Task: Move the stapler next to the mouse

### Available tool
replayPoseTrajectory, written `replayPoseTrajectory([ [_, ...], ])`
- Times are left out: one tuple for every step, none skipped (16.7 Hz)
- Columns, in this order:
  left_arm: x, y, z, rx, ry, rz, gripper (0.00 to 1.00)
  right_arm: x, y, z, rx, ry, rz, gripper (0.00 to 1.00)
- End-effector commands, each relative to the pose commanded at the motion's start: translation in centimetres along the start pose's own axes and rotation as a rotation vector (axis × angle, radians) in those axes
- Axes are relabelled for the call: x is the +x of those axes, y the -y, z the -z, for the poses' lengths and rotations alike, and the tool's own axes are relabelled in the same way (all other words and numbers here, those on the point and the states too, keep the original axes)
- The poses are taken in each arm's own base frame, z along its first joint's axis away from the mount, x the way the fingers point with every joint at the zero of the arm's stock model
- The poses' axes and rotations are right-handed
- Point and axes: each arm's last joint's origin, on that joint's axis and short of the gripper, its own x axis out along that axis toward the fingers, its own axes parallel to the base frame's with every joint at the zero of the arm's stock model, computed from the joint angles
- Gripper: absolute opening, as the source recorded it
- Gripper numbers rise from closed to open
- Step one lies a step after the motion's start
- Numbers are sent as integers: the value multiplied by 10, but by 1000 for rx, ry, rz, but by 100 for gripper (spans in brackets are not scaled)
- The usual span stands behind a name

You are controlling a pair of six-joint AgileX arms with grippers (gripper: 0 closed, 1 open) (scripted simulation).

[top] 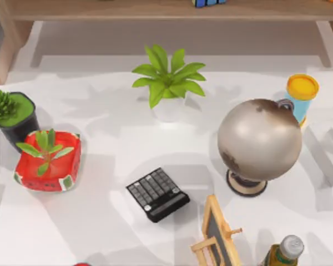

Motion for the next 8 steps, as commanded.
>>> replayPoseTrajectory([
  [-1, 0, 0, 0, 6, -2, 0, 0, 0, 0, 0, 0, 0, 100],
  [-3, 0, 0, 0, 12, -5, 0, 0, 0, 0, 0, 0, 0, 100],
  [-4, -1, -1, 1, 19, -8, 0, 0, 0, 0, 0, 0, 0, 100],
  [-5, -1, -1, 1, 26, -11, 0, 0, 0, 0, 0, 0, 0, 100],
  [-7, -1, -1, 1, 33, -14, 0, 0, 0, 0, 0, 0, 0, 100],
  [-8, -1, -1, 1, 40, -17, 0, 0, 0, 0, 0, 0, 0, 100],
  [-9, -1, -2, 1, 47, -20, 0, 0, 0, 0, 0, 0, 0, 100],
  [-10, -1, -2, 0, 54, -23, 0, 0, 0, 0, 0, 0, 0, 100],
])
